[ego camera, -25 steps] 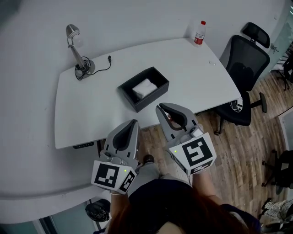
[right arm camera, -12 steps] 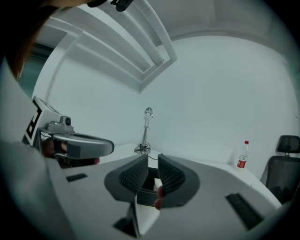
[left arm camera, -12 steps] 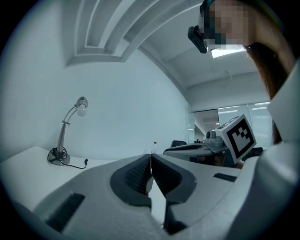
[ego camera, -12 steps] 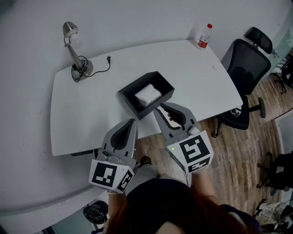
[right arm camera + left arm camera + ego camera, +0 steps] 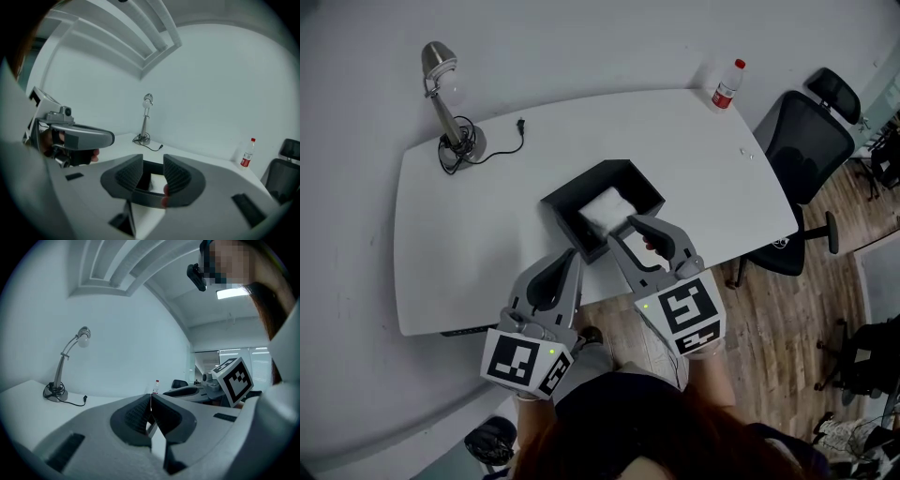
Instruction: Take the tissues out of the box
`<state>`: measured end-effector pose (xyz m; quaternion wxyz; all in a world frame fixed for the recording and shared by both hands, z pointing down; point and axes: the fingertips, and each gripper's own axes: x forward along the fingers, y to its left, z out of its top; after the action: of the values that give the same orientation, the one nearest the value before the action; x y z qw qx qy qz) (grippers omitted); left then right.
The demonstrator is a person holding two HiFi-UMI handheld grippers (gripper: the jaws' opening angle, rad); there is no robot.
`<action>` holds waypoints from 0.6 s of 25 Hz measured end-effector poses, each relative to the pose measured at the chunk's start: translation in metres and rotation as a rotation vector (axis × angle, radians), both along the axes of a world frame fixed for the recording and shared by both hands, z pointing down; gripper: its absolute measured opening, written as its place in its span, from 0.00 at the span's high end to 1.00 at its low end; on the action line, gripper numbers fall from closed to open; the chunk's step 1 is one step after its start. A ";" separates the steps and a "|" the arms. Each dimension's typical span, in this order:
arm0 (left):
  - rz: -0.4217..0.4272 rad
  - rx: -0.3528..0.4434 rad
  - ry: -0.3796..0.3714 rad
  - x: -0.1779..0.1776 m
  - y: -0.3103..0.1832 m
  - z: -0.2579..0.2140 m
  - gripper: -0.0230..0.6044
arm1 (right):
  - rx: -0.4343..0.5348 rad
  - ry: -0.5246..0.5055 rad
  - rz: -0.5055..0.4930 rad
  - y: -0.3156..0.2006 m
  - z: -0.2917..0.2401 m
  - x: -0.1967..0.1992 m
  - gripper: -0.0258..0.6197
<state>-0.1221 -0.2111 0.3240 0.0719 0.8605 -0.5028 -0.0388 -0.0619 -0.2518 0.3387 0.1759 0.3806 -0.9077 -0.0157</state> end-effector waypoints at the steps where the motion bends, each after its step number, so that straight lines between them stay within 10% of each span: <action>1: 0.002 -0.004 0.003 -0.001 -0.003 0.002 0.93 | -0.008 0.012 -0.001 -0.004 0.004 -0.002 0.72; 15: -0.007 -0.054 0.042 -0.021 -0.040 0.023 0.93 | -0.133 0.168 -0.016 -0.044 0.055 -0.020 0.64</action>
<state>-0.1434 -0.2507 0.3468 0.1056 0.8555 -0.5050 -0.0437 -0.0815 -0.2957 0.3937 0.2762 0.3584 -0.8917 0.0111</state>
